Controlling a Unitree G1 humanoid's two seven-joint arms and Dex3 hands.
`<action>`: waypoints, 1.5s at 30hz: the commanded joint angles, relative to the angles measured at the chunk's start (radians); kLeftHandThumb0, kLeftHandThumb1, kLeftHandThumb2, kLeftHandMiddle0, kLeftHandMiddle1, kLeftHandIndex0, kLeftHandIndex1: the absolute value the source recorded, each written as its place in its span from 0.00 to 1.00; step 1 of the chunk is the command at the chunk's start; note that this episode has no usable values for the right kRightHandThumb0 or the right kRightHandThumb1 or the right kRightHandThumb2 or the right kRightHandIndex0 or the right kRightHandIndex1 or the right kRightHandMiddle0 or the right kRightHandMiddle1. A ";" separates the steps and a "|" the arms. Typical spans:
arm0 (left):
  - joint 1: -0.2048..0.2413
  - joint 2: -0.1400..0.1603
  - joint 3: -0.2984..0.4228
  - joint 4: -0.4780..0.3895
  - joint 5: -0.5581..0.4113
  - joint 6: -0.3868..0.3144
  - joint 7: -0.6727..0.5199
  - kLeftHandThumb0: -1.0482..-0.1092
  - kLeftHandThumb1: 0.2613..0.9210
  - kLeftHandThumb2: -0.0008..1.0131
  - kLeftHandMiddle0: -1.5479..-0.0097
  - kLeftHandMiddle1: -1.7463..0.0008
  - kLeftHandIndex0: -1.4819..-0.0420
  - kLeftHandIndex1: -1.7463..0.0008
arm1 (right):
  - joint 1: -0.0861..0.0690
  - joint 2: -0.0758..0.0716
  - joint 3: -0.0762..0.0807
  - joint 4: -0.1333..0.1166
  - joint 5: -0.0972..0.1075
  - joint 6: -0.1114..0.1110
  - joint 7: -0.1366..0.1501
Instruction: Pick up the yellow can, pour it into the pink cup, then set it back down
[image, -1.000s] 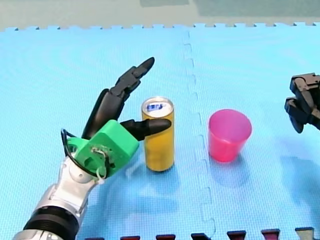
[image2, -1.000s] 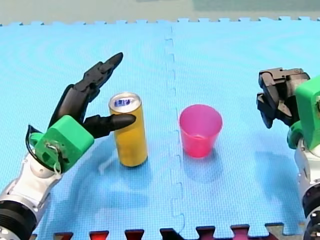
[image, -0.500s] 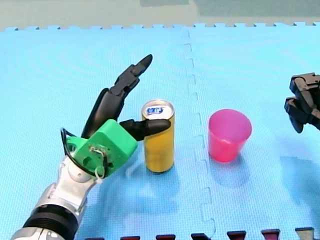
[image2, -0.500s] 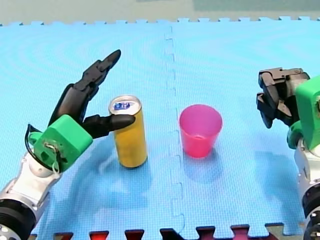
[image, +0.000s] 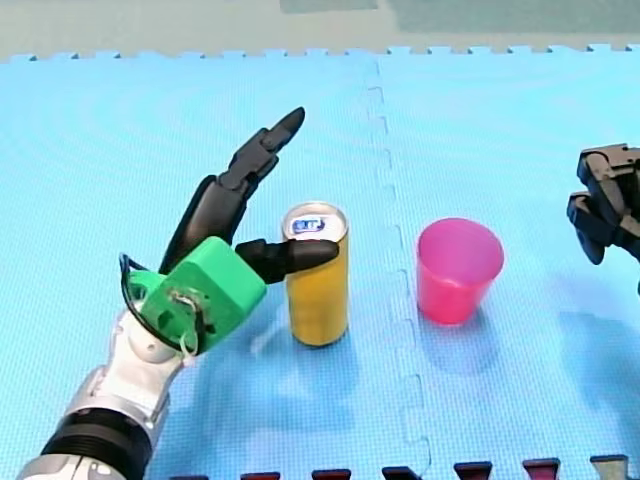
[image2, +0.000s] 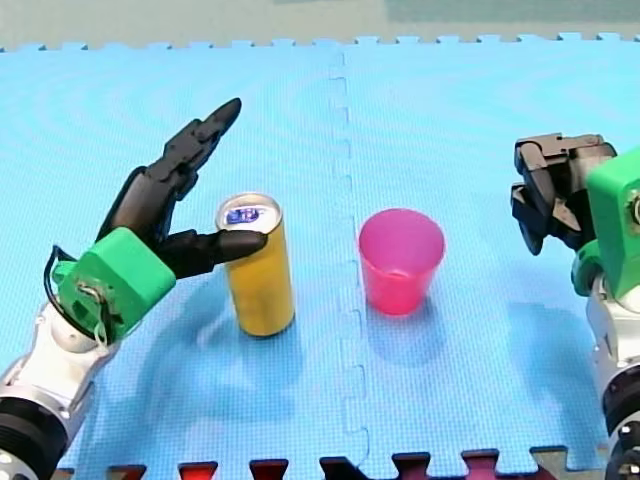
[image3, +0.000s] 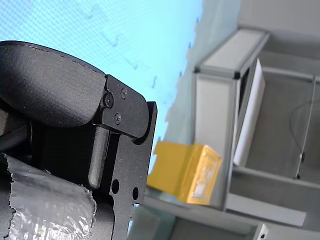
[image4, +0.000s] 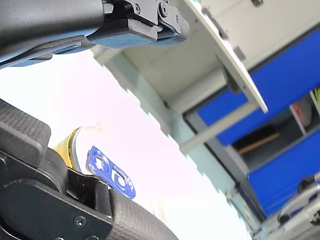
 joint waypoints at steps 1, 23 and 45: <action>0.016 0.014 0.002 -0.018 -0.017 -0.013 -0.034 0.00 0.82 0.00 0.90 0.99 0.88 1.00 | -0.005 -0.001 -0.001 -0.001 0.003 0.005 -0.002; 0.159 0.044 0.003 -0.248 -0.077 0.160 -0.173 0.00 0.79 0.00 0.87 0.99 0.87 1.00 | -0.010 -0.012 -0.004 0.009 0.001 0.005 0.002; 0.155 0.030 0.024 -0.217 -0.075 0.137 -0.115 0.00 0.77 0.00 0.82 0.98 0.83 0.99 | 0.000 -0.010 -0.010 0.007 0.010 0.001 0.016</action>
